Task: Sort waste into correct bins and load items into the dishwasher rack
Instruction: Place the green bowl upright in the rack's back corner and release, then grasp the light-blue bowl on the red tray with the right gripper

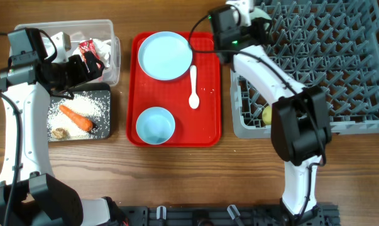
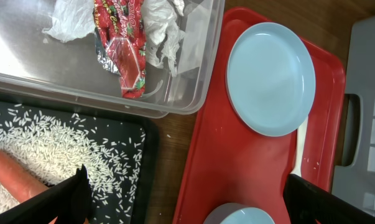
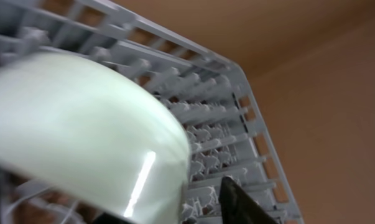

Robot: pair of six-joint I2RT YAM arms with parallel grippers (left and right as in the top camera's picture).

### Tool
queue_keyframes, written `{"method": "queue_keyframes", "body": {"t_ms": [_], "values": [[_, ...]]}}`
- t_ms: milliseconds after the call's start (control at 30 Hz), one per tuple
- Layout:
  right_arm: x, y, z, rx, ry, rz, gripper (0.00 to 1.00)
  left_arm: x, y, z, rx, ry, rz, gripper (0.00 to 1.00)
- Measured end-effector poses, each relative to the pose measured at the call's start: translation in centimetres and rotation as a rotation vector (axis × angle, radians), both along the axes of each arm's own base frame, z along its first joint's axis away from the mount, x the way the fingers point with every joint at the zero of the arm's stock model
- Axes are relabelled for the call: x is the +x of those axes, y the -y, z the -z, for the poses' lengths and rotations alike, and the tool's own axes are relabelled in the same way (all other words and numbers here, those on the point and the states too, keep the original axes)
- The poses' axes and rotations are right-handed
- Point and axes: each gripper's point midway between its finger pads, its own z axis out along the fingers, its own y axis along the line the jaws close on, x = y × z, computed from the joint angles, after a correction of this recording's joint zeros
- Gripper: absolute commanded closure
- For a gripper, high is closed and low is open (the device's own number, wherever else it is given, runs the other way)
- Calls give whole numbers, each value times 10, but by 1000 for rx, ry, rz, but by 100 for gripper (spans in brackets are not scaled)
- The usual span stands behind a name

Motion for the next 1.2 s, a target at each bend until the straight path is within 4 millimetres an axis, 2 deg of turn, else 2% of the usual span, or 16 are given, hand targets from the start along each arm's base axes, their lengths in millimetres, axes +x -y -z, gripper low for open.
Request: {"method": "queue_keyframes", "body": {"t_ms": [100, 167, 233, 267, 433, 567, 600, 633, 733, 833, 900, 967, 1067, 1200], "values": [[-4, -27, 0, -9, -9, -56, 41, 0, 0, 0, 0, 0, 0, 0], [-7, -41, 0, -12, -15, -86, 25, 0, 0, 0, 0, 0, 0, 0], [-9, -52, 0, -11, -13, -106, 2, 0, 0, 0, 0, 0, 0, 0], [-10, -55, 0, -13, -15, -113, 0, 0, 0, 0, 0, 0, 0, 0], [-12, -67, 0, -11, -13, -135, 0, 0, 0, 0, 0, 0, 0, 0], [-20, -91, 9, 5, -56, -204, 0, 0, 0, 0, 0, 0, 0, 0], [-26, -104, 16, 23, -96, -248, 1, 0, 0, 0, 0, 0, 0, 0], [-35, -121, 24, 59, -134, -297, 7, 0, 0, 0, 0, 0, 0, 0], [-70, -156, 41, 205, -301, -428, 15, 0, 0, 0, 0, 0, 0, 0], [-132, -208, 49, 508, -557, -623, 17, 0, 0, 0, 0, 0, 0, 0], [-172, -228, 58, 675, -737, -689, 31, 0, 0, 0, 0, 0, 0, 0], [-204, -243, 63, 817, -882, -723, 31, 0, 0, 0, 0, 0, 0, 0], [-221, -258, 68, 962, -936, -705, 33, 0, 0, 0, 0, 0, 0, 0], [-238, -258, 91, 1079, -973, -579, 42, 0, 0, 0, 0, 0, 0, 0]]}}
